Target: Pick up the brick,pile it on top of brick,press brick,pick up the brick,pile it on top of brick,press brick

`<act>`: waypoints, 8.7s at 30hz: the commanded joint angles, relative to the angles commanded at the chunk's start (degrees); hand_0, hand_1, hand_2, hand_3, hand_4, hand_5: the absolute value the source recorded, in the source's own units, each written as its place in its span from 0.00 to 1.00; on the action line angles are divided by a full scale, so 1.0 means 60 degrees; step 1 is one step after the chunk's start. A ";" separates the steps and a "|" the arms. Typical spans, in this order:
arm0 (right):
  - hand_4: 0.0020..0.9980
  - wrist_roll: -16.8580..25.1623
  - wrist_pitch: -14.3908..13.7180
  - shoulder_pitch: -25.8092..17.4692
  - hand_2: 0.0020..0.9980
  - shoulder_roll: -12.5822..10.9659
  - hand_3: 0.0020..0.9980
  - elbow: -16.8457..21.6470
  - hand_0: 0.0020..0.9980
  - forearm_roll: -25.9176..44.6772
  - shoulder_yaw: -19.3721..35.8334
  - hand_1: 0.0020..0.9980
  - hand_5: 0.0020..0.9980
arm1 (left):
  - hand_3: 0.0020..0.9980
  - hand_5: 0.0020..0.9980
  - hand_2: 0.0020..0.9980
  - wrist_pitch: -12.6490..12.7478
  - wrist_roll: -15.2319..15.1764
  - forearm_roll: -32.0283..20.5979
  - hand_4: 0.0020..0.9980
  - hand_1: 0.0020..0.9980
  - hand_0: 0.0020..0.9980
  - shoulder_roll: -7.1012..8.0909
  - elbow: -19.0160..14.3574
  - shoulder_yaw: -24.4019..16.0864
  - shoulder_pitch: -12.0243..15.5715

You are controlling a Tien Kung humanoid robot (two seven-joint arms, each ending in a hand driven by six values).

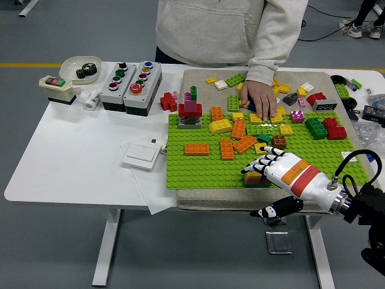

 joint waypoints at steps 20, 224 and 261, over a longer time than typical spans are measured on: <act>1.00 0.0055 0.0063 -0.0267 0.79 -0.0086 0.80 0.0044 0.96 -0.0116 0.0029 0.78 0.67 | 0.60 0.66 0.74 -0.0032 0.0019 0.0092 0.69 0.73 0.69 -0.0015 -0.0021 -0.0019 0.0026; 0.75 0.0520 -0.0111 0.3601 0.19 0.1694 0.52 -0.7882 0.16 0.0179 -0.0266 0.12 0.57 | 0.60 0.66 0.74 -0.0006 0.0010 -0.0162 0.69 0.73 0.69 -0.0137 -0.0132 0.0173 -0.0177; 0.98 0.0903 0.0124 0.3597 0.21 0.1516 0.64 -0.7554 0.16 0.0263 0.0006 0.12 0.50 | 0.60 0.66 0.74 -0.0052 0.0048 -0.0097 0.69 0.73 0.69 -0.0148 -0.0134 0.0120 -0.0249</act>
